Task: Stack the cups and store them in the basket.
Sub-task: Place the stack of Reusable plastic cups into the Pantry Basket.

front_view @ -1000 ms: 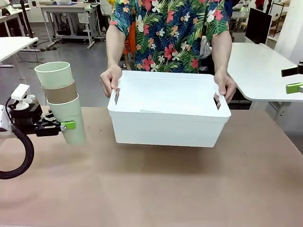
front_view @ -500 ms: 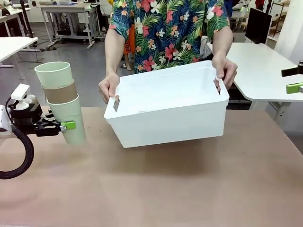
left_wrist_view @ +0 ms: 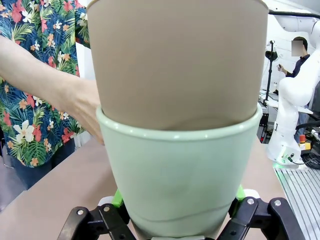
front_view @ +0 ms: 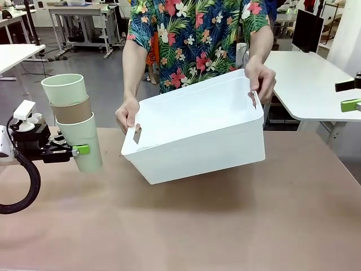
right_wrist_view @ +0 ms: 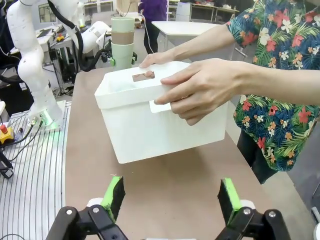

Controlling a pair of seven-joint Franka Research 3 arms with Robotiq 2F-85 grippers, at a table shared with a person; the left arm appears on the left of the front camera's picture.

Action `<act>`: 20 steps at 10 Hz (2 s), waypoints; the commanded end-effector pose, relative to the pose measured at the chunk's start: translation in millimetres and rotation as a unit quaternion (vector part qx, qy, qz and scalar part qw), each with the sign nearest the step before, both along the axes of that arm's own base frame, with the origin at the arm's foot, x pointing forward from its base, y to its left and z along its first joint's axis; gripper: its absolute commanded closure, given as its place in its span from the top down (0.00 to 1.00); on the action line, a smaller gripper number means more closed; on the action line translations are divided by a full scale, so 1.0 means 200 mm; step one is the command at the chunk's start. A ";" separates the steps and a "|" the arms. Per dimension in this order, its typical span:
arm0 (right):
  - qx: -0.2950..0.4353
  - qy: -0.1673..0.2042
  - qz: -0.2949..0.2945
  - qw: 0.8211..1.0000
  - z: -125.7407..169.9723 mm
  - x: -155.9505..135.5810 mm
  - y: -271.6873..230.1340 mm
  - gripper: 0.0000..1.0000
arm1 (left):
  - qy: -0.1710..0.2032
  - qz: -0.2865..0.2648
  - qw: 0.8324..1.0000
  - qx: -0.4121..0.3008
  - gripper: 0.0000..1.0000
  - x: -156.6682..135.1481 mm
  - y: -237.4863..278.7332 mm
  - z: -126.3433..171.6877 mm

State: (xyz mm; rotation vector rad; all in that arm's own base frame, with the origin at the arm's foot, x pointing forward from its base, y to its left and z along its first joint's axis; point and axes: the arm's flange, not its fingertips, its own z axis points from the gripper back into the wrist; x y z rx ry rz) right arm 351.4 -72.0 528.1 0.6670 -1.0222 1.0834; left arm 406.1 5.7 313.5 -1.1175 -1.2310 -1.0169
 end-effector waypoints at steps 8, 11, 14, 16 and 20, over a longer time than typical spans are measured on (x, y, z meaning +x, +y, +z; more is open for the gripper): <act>0.013 -0.004 -0.003 1.000 0.02 0.01 0.00 1.00 | 0.020 0.045 0.997 0.056 0.87 -0.10 -0.05 0.51; 0.013 -0.004 -0.003 1.000 0.02 0.01 0.00 1.00 | -0.004 0.062 0.990 0.131 0.87 -0.16 -0.20 0.90; 0.013 -0.004 -0.003 1.000 0.02 0.01 0.00 1.00 | -0.016 0.069 0.968 0.241 0.87 -0.12 -0.51 1.20; 0.013 -0.004 -0.003 1.000 0.02 0.01 0.00 1.00 | -0.023 0.050 0.950 0.306 0.87 -0.04 -0.76 1.29; 0.013 -0.004 -0.003 1.000 0.02 0.01 0.00 1.00 | -0.029 0.035 0.916 0.398 0.87 0.09 -1.18 1.23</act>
